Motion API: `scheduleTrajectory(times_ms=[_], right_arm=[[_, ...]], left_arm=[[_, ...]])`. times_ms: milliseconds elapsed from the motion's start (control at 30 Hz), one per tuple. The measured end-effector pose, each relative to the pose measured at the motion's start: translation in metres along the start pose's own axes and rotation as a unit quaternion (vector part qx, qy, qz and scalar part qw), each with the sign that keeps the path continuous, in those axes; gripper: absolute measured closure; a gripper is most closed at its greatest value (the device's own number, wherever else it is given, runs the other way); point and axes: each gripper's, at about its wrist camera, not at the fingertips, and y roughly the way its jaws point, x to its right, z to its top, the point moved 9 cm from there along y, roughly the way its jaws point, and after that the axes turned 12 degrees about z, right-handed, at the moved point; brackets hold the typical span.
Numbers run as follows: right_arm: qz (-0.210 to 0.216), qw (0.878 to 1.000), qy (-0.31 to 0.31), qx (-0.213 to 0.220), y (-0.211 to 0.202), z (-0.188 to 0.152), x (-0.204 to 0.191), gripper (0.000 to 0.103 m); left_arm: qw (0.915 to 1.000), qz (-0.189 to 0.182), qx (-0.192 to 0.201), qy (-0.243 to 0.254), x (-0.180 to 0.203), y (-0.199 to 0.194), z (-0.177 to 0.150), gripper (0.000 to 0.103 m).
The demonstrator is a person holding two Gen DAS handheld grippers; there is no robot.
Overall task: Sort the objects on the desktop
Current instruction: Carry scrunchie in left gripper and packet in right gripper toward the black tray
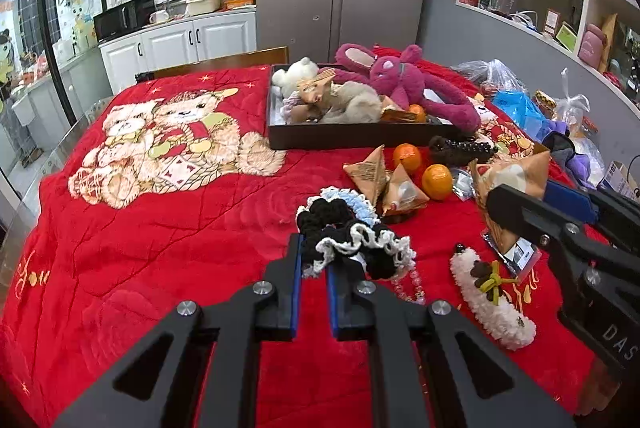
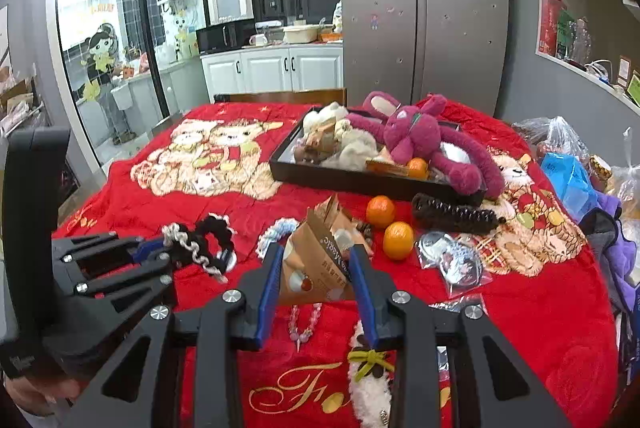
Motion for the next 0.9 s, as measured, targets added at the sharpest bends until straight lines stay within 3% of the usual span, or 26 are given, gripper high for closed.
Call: scheduleTrajectory(times_ms=[367, 900], right_arm=[[0.000, 1.000, 0.011, 0.003, 0.000, 0.008, 0.012, 0.068], [-0.042, 0.999, 0.008, 0.005, 0.020, 0.050, 0.045, 0.068]], left_arm=[[0.9997, 0.008, 0.009, 0.022, 0.015, 0.006, 0.021, 0.092], [0.9995, -0.009, 0.019, 0.022, 0.029, 0.029, 0.088, 0.092]])
